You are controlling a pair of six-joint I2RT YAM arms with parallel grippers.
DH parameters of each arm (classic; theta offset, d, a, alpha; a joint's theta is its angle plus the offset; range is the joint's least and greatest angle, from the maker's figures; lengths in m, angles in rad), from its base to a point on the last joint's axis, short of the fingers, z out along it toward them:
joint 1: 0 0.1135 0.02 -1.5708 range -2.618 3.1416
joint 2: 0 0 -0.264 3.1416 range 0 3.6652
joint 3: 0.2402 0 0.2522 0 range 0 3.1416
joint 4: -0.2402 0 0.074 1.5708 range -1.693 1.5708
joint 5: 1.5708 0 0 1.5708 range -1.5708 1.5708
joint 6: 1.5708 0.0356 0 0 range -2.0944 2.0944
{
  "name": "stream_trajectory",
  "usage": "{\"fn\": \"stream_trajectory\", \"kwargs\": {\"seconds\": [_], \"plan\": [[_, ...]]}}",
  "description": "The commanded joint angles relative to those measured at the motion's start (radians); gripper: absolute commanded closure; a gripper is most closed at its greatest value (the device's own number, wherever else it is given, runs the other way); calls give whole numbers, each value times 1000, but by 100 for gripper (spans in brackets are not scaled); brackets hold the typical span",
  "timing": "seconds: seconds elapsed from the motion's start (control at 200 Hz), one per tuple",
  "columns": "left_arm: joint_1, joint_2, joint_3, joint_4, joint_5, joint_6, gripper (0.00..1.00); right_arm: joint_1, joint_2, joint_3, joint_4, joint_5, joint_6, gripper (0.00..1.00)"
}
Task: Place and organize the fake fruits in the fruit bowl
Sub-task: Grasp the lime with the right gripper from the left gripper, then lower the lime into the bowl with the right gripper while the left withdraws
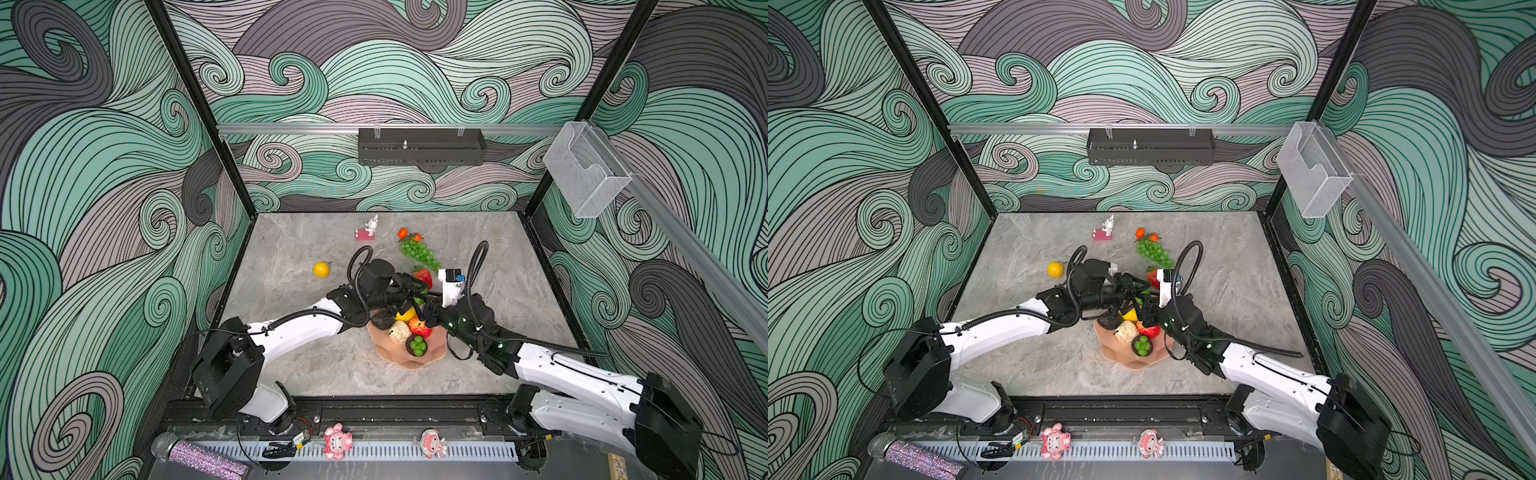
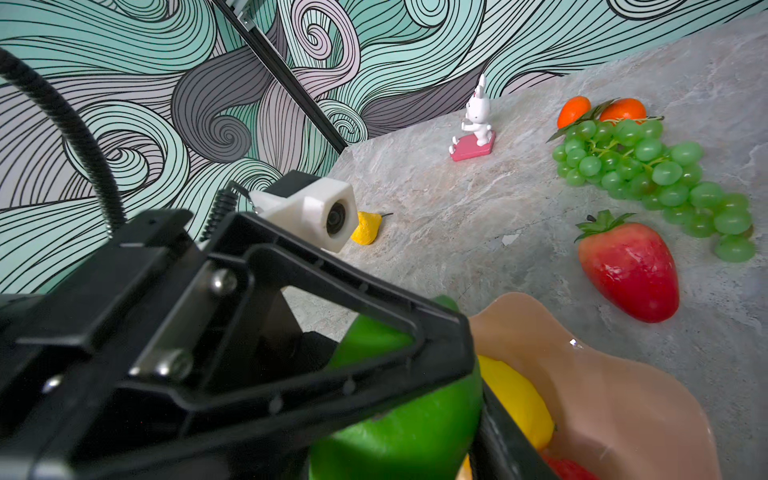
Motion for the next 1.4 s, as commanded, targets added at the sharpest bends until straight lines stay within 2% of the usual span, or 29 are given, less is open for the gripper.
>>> {"fn": "stream_trajectory", "kwargs": {"seconds": [0.0,0.115,0.24,0.48,0.685,0.956,1.396], "plan": [[0,-36,45,-57,-38,65,37,-4,-23,23,-46,36,-12,56],[19,-91,45,-106,-52,126,23,-4,-34,35,-108,31,-25,57],[74,-163,43,-204,-75,281,16,24,-33,110,-277,13,-110,59],[255,-412,-22,-427,-231,562,13,112,20,262,-552,-78,-229,59],[374,-554,-47,-570,-328,701,11,231,140,356,-663,-150,-288,58],[453,-615,-85,-633,-347,768,11,331,286,451,-827,-124,-312,61],[543,-632,-126,-647,-322,814,11,338,395,510,-935,-96,-315,61]]}}
